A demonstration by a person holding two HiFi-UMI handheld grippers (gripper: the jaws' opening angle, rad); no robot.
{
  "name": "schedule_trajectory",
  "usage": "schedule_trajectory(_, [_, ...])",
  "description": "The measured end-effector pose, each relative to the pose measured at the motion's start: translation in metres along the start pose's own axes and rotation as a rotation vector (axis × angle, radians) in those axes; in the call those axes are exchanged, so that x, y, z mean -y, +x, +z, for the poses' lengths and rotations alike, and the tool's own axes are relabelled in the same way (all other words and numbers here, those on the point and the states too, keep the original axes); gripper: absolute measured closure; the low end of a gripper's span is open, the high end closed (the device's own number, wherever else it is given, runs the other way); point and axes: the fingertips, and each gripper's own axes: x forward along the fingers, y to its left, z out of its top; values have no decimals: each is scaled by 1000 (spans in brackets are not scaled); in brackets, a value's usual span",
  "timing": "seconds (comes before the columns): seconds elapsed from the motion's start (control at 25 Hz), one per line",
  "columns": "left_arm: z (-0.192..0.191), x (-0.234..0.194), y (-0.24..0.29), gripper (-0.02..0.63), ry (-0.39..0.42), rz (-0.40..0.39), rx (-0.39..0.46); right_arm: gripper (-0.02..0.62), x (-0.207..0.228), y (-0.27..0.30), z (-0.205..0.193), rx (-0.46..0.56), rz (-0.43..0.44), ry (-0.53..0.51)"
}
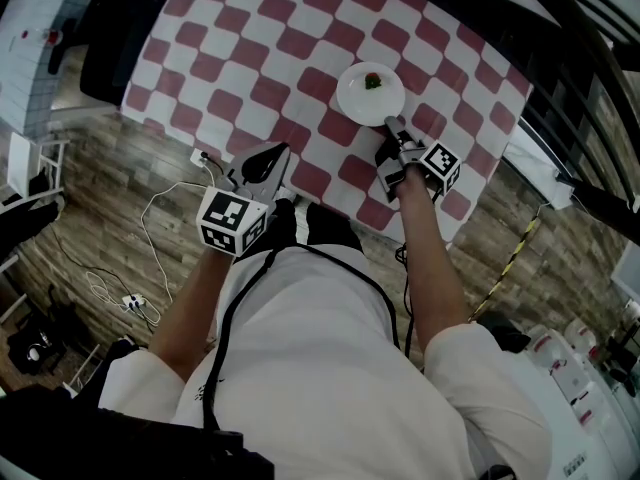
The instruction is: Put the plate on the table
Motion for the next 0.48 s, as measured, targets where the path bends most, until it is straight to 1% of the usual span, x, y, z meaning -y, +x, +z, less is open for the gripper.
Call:
schedule_trajectory(0.24, [2, 1, -1, 598, 4, -10, 6, 565, 8, 1, 3, 24, -106, -41])
schedule_trajectory(0.48, [3, 1, -5, 598, 12, -23, 10, 563, 8, 1, 4, 59, -160, -70])
